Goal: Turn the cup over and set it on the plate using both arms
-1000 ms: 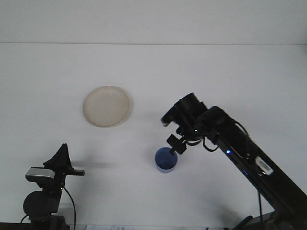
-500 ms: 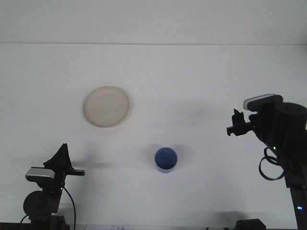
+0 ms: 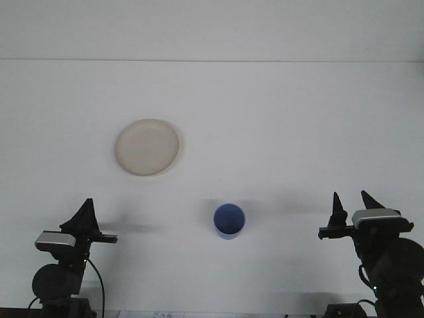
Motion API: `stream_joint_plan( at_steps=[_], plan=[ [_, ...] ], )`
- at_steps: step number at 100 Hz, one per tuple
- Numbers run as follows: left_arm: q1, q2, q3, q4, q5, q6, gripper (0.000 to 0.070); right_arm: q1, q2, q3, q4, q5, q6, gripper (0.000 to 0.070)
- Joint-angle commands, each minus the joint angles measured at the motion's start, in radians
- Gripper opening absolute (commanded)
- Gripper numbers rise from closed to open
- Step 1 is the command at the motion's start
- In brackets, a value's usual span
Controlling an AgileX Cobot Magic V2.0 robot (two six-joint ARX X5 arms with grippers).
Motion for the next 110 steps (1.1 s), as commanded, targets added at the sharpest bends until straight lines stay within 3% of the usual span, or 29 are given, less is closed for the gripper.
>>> stream_joint_plan(
  at_steps=[1,10,15,39,76,93,110],
  plan=[
    [-0.001,-0.001,-0.011,0.011,0.002,-0.003,0.0012,0.001,-0.023,-0.006,0.02,0.021,0.021,0.0308],
    [-0.001,-0.001,0.014,0.0,0.002,-0.011,0.0012,0.001,-0.047,-0.011,0.019,0.043,0.021,0.008],
    [-0.001,0.0,0.042,-0.018,0.002,-0.018,0.0012,0.001,-0.051,-0.011,0.02,0.043,0.021,0.0],
    [-0.001,0.106,0.315,-0.231,0.001,-0.056,0.0012,0.001,-0.046,-0.011,0.019,0.043,0.021,0.0],
    [-0.003,0.667,0.968,-0.806,0.005,-0.095,0.0012,0.001,-0.042,-0.011,0.019,0.042,0.022,0.0],
    [-0.003,0.894,1.146,-1.039,0.106,-0.02,0.0012,0.001,-0.042,-0.011,0.019,0.042,0.022,0.0],
    [-0.005,1.01,1.171,-1.069,0.172,-0.05,0.0015,0.001,-0.042,-0.011,0.016,0.039,0.022,0.0]
  ],
)
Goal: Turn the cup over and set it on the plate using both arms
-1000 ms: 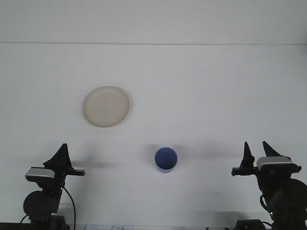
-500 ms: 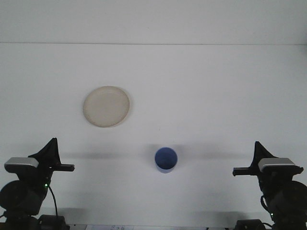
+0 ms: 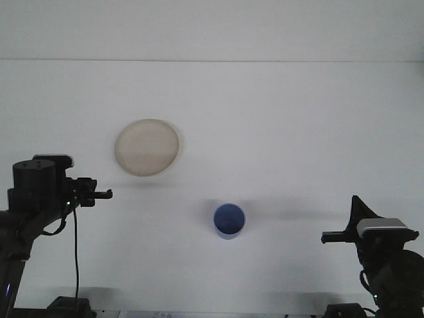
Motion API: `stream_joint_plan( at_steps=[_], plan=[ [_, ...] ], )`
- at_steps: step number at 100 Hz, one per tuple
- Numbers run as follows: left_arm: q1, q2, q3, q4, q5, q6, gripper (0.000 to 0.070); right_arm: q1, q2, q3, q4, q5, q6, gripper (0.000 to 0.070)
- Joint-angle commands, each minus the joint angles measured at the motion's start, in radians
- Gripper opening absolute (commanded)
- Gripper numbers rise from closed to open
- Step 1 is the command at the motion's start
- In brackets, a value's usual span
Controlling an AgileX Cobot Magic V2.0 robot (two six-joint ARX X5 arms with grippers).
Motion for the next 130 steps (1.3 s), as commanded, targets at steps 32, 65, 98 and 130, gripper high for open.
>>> stream_joint_plan(
  at_steps=[32,65,98,130],
  plan=[
    [-0.01,0.085,0.02,0.008,0.178,-0.06,0.054,0.001,0.007,0.003,0.002,0.0,0.011,0.0],
    [-0.262,0.156,0.021,0.087,0.251,-0.1,0.0499,0.001,0.007,0.003,0.002,0.0,0.011,0.0],
    [-0.55,0.417,0.138,0.197,0.215,-0.122,0.0499,0.001,0.007,0.003,0.001,-0.001,0.024,0.0],
    [-0.683,0.615,0.266,0.181,0.144,-0.069,0.05,0.001,0.007,0.003,-0.013,-0.001,0.029,0.0]
  ],
)
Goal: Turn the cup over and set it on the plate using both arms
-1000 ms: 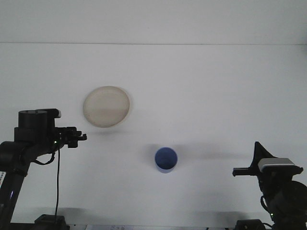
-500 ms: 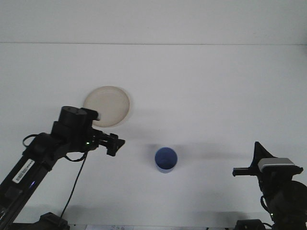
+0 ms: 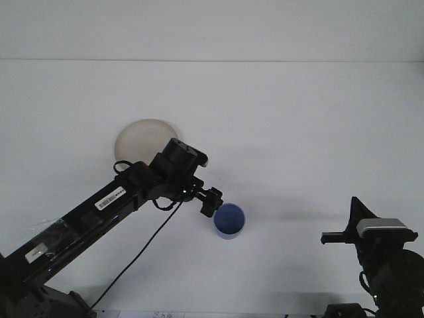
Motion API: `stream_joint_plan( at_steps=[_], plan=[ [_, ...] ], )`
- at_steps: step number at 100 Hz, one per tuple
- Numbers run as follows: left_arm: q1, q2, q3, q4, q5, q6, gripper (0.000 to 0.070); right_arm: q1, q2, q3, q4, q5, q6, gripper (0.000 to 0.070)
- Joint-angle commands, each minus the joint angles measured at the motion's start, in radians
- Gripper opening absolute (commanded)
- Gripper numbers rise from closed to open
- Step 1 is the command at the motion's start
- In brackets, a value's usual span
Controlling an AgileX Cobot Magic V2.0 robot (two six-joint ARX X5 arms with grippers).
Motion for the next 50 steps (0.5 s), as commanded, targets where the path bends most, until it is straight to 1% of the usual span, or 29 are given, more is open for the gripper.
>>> stream_joint_plan(
  at_steps=[1,8,19,32,36,39,42,46,50],
  plan=[
    [-0.026,0.03,0.026,-0.003,-0.003,0.023,0.05,0.001,0.006,0.003,0.006,-0.001,0.014,0.0],
    [-0.046,0.053,0.026,-0.005,-0.015,0.031,0.05,0.001,0.006,0.003,0.007,-0.001,0.014,0.0],
    [-0.068,0.093,0.026,-0.006,-0.065,0.039,0.05,0.001,0.006,0.003,0.006,-0.001,0.014,0.0],
    [-0.076,0.145,0.026,-0.005,-0.068,0.055,0.0498,0.001,0.006,0.003,0.007,-0.001,0.014,0.0],
    [-0.079,0.159,0.026,-0.005,-0.071,0.063,0.0481,0.001,0.006,0.003,0.007,-0.001,0.014,0.0],
    [-0.081,0.169,0.026,-0.004,-0.074,0.068,0.0439,0.001,0.006,0.003,0.007,-0.001,0.014,0.0],
    [-0.084,0.179,0.026,-0.003,-0.074,0.071,0.0374,0.001,0.006,0.003,0.007,0.0,0.014,0.0],
    [-0.087,0.189,0.026,-0.001,-0.074,0.071,0.0273,0.001,0.006,0.003,0.007,0.0,0.014,0.0],
    [-0.09,0.196,0.026,0.002,-0.074,0.071,0.0154,0.001,0.006,0.003,0.007,0.0,0.014,0.0]
  ],
)
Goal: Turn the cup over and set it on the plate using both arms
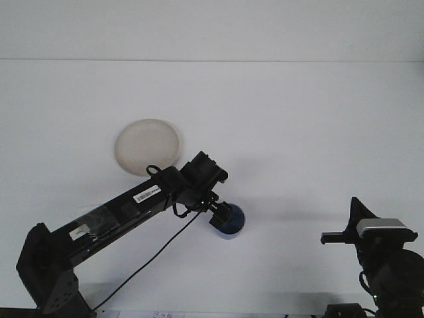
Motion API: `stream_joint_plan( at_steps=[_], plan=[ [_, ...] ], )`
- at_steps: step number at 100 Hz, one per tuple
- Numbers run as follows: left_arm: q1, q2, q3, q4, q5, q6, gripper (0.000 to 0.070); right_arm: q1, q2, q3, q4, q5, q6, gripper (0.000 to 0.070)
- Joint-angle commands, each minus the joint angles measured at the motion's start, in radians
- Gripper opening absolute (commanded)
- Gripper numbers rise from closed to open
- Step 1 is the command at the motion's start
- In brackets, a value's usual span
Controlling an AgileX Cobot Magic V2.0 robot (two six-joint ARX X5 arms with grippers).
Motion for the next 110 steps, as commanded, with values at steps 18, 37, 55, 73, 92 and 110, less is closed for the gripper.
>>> stream_joint_plan(
  at_steps=[18,37,55,73,92,110],
  plan=[
    [-0.021,0.019,0.035,0.008,-0.004,0.016,0.0009,0.001,0.006,0.003,0.009,0.0,0.013,0.0],
    [0.015,-0.025,0.108,-0.05,-0.157,0.055,0.0008,0.001,0.006,0.003,0.009,0.0,0.013,0.0],
    [0.166,-0.034,0.222,-0.11,-0.253,0.083,0.0008,0.001,0.006,0.003,0.009,0.0,0.014,0.0],
    [0.366,-0.032,0.248,-0.042,-0.296,0.084,0.0008,0.001,0.006,0.003,0.008,-0.001,0.014,0.0],
    [0.503,0.0,0.248,-0.037,-0.305,0.088,0.0009,0.001,0.006,0.003,0.009,-0.001,0.021,0.0],
    [0.568,0.049,0.248,-0.035,-0.305,0.088,0.001,0.001,0.006,0.003,0.008,-0.001,0.021,0.0]
  ],
)
